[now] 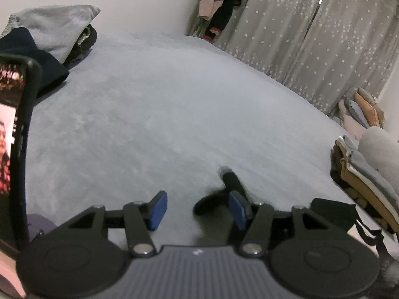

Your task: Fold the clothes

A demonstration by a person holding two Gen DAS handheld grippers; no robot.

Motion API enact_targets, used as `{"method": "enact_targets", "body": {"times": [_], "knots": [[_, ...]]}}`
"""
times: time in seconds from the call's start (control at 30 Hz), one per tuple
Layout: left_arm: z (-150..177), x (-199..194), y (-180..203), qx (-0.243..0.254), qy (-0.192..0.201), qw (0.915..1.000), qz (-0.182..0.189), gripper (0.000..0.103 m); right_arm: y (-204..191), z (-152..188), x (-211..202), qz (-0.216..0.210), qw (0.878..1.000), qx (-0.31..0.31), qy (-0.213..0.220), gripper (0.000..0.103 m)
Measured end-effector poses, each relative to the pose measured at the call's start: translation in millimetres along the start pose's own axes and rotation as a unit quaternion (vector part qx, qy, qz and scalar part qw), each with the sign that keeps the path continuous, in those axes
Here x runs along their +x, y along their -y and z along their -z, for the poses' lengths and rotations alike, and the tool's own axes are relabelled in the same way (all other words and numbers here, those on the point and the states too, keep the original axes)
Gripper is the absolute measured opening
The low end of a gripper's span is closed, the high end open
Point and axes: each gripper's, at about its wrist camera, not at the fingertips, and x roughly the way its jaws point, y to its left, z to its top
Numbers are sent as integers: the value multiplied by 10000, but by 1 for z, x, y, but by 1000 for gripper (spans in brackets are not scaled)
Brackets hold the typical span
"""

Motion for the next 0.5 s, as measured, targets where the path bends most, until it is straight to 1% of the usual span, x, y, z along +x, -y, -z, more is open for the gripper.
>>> {"method": "enact_targets", "body": {"times": [0.17, 0.23, 0.3, 0.4, 0.47, 0.5], "knots": [[0, -3, 2, 52, -36, 9999, 115, 60, -5, 43, 21, -159, 9988, 190, -414, 8], [0, -3, 2, 62, -73, 9998, 175, 63, -12, 50, 24, -128, 9991, 10, -413, 8], [0, -1, 2, 77, -160, 9995, 250, 64, -17, 48, 20, -70, 9990, -200, -403, 8], [3, 7, 5, 180, -343, 9990, 241, 64, -14, 43, 7, -92, 9992, -216, -318, 16], [4, 12, 8, 248, -411, 9986, 220, 63, -9, 38, -3, -29, 9997, -178, -185, 28], [5, 12, 10, 267, -402, 9985, 263, 63, -5, 37, -10, 59, 9998, -151, -104, 30]]}}
